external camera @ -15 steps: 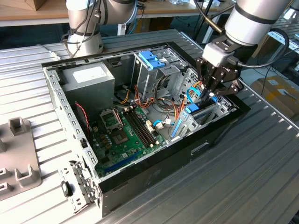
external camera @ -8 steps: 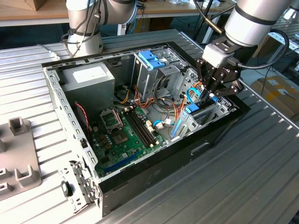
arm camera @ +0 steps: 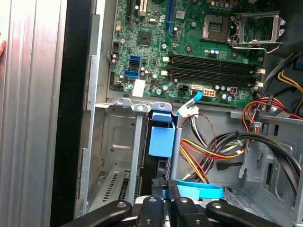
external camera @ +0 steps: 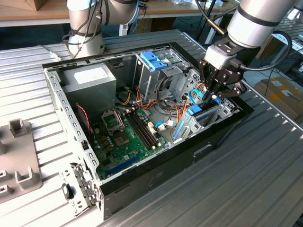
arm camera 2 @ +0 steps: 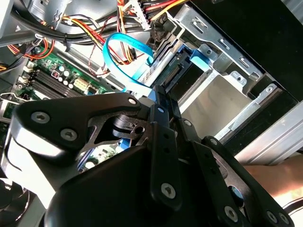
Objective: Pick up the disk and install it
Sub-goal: 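Insert the first disk wire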
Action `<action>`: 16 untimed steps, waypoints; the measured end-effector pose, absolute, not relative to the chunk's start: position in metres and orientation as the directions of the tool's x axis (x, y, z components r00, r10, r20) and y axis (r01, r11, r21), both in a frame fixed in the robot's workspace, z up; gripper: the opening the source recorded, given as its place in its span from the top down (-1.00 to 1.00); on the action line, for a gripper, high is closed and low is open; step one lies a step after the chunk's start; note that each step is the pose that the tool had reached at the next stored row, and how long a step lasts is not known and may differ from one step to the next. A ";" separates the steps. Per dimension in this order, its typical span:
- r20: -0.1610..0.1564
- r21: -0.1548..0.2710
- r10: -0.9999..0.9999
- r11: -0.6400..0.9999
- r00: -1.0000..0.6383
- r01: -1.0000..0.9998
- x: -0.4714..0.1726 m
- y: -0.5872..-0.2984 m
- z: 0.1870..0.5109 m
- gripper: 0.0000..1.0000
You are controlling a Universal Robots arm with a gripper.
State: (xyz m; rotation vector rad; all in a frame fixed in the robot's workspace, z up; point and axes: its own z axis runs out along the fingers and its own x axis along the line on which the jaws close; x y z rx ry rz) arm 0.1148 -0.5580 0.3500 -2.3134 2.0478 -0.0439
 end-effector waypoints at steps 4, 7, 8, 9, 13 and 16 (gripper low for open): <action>-0.013 -0.058 -0.992 -0.121 0.122 -0.991 0.115 -0.557 0.350 0.68; -0.013 -0.058 -0.992 -0.121 0.122 -0.991 0.115 -0.557 0.350 0.68; -0.013 -0.058 -0.992 -0.121 0.122 -0.991 0.115 -0.557 0.350 0.68; -0.013 -0.058 -0.992 -0.121 0.122 -0.991 0.115 -0.557 0.350 0.68; -0.013 -0.058 -0.992 -0.121 0.122 -0.991 0.115 -0.557 0.348 0.68; -0.013 -0.058 -0.992 -0.121 0.122 -0.991 0.115 -0.557 0.348 0.68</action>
